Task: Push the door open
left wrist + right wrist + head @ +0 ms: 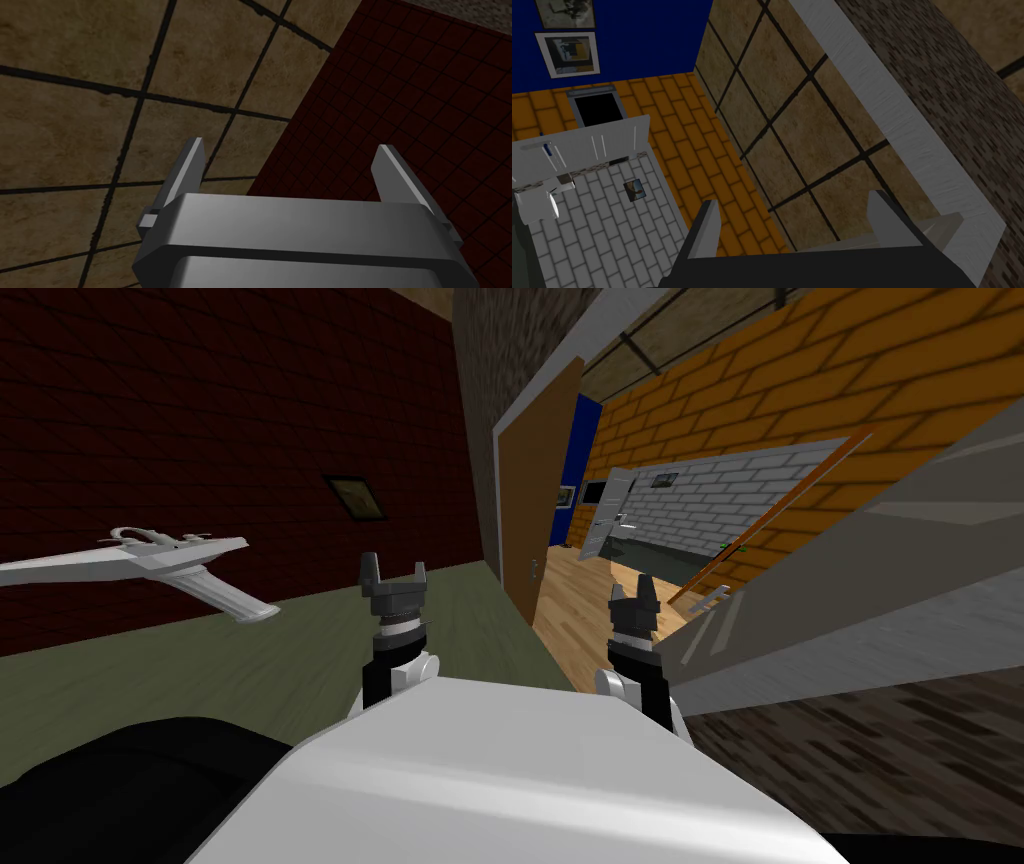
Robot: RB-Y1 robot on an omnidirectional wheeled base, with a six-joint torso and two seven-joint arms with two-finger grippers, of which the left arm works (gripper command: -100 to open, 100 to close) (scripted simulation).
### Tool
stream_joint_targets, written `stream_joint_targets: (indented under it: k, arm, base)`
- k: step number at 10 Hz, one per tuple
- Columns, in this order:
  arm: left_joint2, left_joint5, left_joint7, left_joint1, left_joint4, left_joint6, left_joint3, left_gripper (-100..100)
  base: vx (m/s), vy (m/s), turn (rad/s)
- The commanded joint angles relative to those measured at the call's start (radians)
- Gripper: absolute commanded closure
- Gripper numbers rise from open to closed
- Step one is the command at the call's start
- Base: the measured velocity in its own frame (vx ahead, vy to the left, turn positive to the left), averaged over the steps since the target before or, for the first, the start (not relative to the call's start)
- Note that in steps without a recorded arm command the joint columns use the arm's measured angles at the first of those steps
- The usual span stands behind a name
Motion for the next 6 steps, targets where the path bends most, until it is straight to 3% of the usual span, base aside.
stream_joint_targets:
  k: [1,6]
  arm:
    - [0.005,0.008,0.01,-0.004,0.017,-0.005,-0.004,-100]
    - [0.028,0.058,0.072,-0.027,0.114,-0.031,-0.029,-100]
  base:
    - [0.058,-0.009,-0.212]
    - [0.119,0.059,-0.279]
